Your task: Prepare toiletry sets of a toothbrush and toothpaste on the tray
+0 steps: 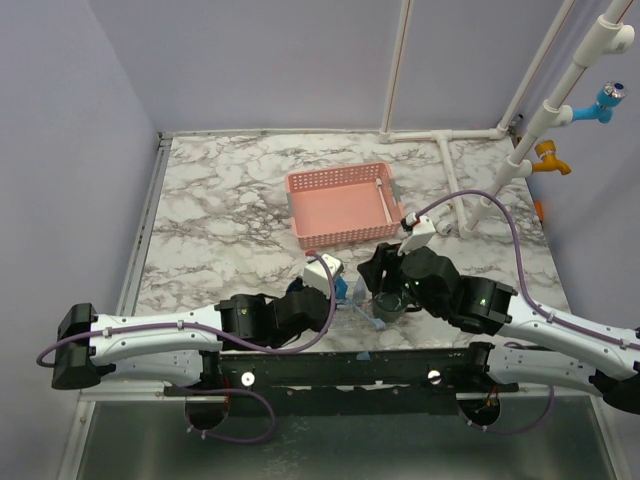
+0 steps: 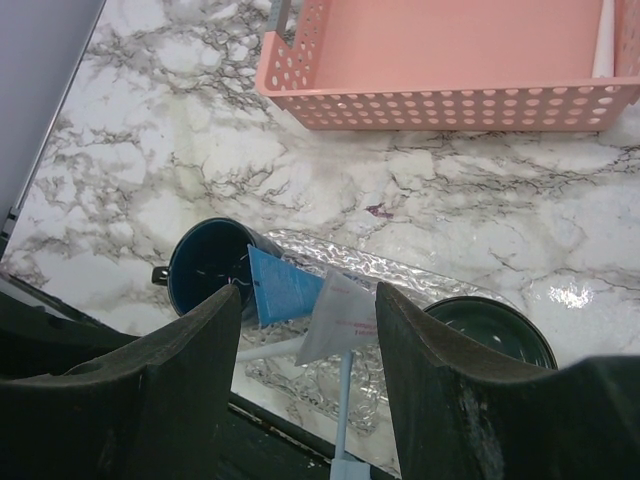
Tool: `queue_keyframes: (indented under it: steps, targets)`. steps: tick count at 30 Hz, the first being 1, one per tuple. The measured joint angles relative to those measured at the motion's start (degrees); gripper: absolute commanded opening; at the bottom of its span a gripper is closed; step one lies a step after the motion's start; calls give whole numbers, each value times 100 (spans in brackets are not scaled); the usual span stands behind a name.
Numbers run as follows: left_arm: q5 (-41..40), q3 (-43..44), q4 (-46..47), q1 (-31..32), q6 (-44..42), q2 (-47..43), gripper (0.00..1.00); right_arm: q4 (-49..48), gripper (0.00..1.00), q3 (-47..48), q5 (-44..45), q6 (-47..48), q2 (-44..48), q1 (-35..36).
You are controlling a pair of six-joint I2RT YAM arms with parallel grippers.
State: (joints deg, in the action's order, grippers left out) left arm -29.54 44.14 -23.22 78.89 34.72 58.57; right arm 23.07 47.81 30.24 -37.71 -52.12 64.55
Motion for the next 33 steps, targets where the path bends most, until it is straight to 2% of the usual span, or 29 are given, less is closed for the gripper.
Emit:
queue_keyframes:
  steps: [23, 27, 33]
  targets:
    - [-179, 11, -251, 264, 0, -140, 24, -85, 60, 0, -2, 0, -50, 0]
    - [-227, 35, -317, 323, 0, -140, 28, -90, 60, 0, -2, -2, -50, 0]
    - [-299, 164, -439, 369, 0, -186, 41, -94, 61, 0, -4, 0, -59, 0]
